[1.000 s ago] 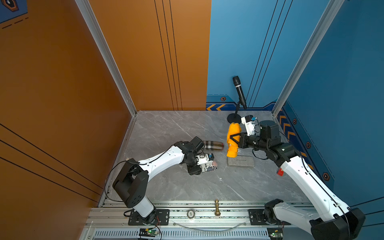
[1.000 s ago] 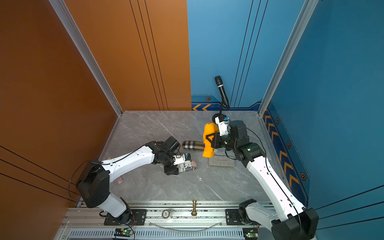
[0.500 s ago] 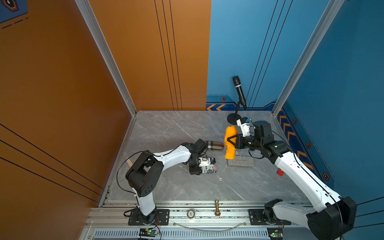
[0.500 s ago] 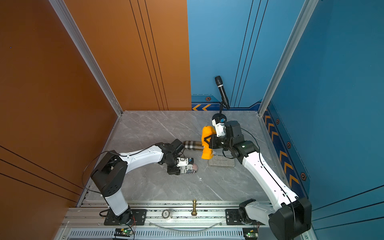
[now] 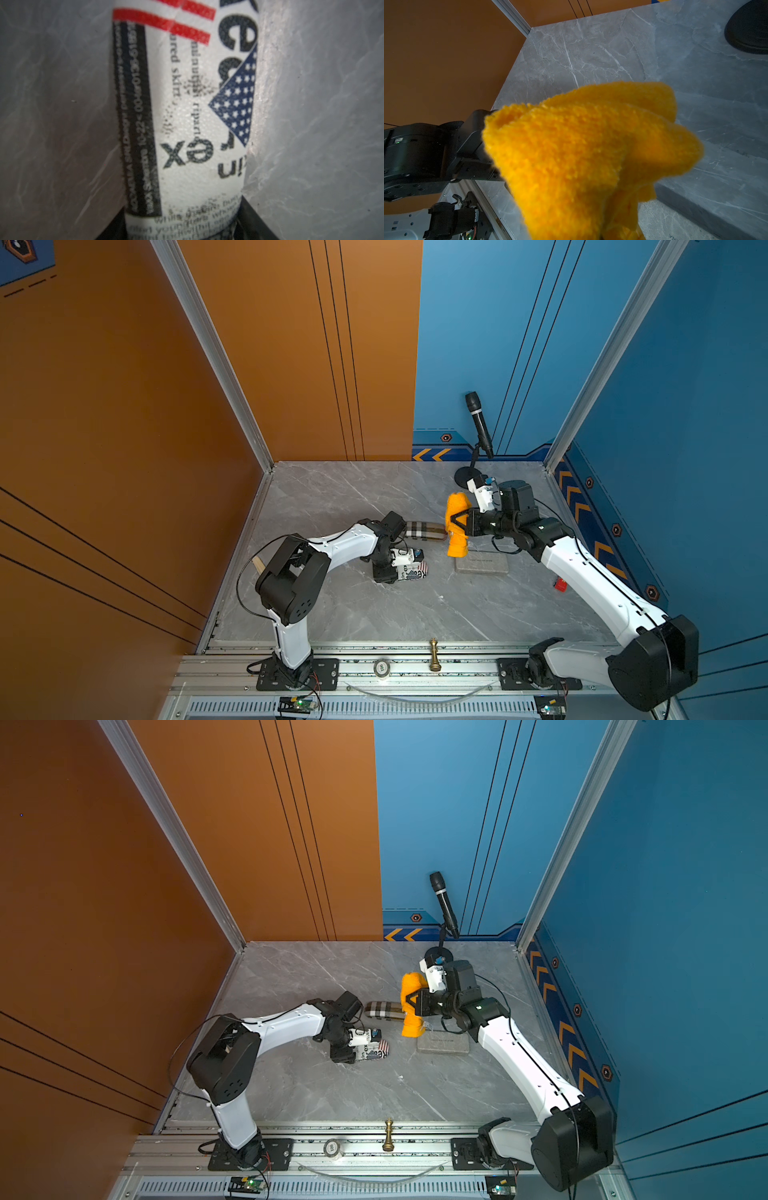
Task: Wipe the eyeglass case
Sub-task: Place the eyeglass case at the center of the board, then pick up the eyeglass case from the center of the board.
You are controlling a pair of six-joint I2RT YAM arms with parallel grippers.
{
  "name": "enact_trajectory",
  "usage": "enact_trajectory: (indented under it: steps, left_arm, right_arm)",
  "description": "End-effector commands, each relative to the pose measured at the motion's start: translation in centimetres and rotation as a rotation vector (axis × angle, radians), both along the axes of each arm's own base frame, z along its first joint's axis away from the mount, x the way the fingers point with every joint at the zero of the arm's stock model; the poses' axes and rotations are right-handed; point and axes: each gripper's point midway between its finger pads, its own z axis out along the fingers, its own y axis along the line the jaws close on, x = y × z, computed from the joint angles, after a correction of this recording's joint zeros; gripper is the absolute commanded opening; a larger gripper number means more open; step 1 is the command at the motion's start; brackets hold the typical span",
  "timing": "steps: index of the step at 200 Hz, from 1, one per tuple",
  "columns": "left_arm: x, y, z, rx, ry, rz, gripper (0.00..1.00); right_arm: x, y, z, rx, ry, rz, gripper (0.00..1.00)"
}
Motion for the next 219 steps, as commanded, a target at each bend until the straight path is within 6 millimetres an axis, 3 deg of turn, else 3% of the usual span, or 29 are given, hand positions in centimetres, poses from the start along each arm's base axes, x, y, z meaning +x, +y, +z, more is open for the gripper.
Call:
enact_trajectory:
  steps: [1,44,53,92,149,187,219]
  left_arm:
    - [-0.7,0.8,-1.0,0.061,0.048,-0.024,0.58]
    - [-0.6,0.4,-1.0,0.068,0.045,-0.034,0.69]
    - [-0.6,0.4,-1.0,0.071,0.041,-0.034,1.00]
    - [-0.1,0.3,0.3,0.058,0.004,-0.015,0.98]
    - [0.1,-0.9,8.4,-0.126,-0.114,0.068,0.98]
    - [4.7,-0.9,13.1,-0.238,-0.309,0.265,0.98]
    - [8.6,-1.5,15.5,-0.375,-0.411,0.343,0.98]
  right_arm:
    - [-0.1,0.5,-0.4,0.014,-0.015,0.027,0.00]
    - [-0.2,0.2,-1.0,-0.009,-0.009,0.024,0.00]
    - [-0.1,0.3,-1.0,-0.011,-0.007,0.025,0.00]
    - [0.0,0.3,-0.2,-0.022,0.001,0.028,0.00]
    - [0.2,-0.4,3.3,-0.054,-0.028,0.012,0.00]
    - [1.6,-0.4,5.4,-0.049,-0.050,-0.006,0.00]
    - [3.5,0.4,6.8,-0.040,-0.050,-0.010,0.00]
